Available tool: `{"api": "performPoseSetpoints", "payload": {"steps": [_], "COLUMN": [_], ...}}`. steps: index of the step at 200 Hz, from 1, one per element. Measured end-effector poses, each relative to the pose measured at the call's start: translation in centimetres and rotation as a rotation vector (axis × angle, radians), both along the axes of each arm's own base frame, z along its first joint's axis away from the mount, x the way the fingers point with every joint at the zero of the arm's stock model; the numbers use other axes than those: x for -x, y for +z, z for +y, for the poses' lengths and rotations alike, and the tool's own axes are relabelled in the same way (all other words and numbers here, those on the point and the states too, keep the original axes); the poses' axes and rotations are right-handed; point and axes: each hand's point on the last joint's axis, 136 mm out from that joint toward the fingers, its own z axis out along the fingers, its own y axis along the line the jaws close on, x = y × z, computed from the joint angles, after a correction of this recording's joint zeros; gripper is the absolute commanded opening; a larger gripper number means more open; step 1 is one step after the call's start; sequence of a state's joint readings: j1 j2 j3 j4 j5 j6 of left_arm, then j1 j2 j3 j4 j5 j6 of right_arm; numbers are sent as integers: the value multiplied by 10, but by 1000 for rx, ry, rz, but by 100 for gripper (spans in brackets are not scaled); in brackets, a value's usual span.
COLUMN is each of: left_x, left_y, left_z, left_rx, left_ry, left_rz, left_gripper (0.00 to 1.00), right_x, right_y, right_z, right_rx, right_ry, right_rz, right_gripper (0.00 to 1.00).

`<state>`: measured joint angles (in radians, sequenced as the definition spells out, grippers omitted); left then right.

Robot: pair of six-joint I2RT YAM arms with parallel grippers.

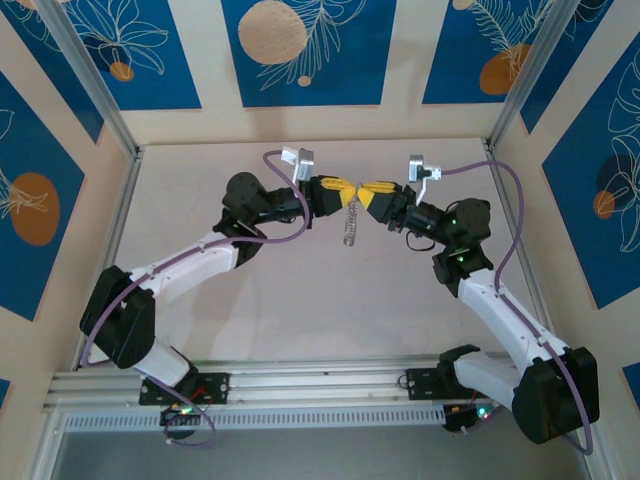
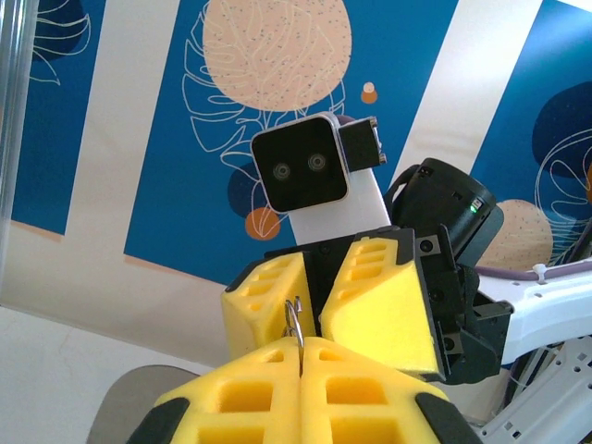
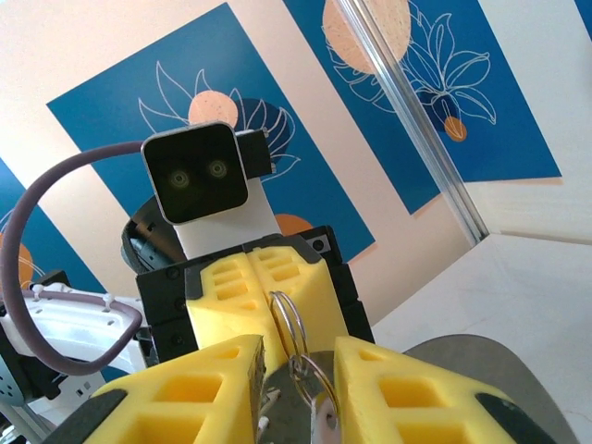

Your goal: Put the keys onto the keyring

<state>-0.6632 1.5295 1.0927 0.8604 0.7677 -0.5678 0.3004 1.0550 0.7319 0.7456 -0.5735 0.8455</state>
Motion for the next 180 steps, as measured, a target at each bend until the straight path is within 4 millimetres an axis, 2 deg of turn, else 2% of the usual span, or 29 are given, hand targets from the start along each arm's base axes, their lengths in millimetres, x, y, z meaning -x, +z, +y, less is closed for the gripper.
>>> {"api": "performPoseSetpoints", "payload": {"steps": [18, 39, 102, 139, 157, 180], "left_x": [0, 0, -2, -8, -17, -27], "left_y": [0, 0, -3, -18, -22, -15], "left_z": [0, 0, 1, 3, 13, 28], "left_rx": [-1, -1, -12, -68, -99, -120], "left_ry": [-3, -2, 1, 7, 38, 72], "left_rz": [0, 1, 10, 29, 30, 11], "left_gripper": [0, 0, 0, 19, 28, 37], "right_x": [-1, -3, -5, -9, -18, -28], "right_y": [2, 1, -2, -14, -17, -19], "right_z": [0, 1, -2, -5, -11, -14], "right_rx": [-2, -2, 12, 55, 74, 102], "right_ry": [0, 1, -1, 16, -7, -19], "right_rz": [0, 6, 9, 45, 60, 72], "right_gripper": [16, 0, 0, 0, 0, 0]}}
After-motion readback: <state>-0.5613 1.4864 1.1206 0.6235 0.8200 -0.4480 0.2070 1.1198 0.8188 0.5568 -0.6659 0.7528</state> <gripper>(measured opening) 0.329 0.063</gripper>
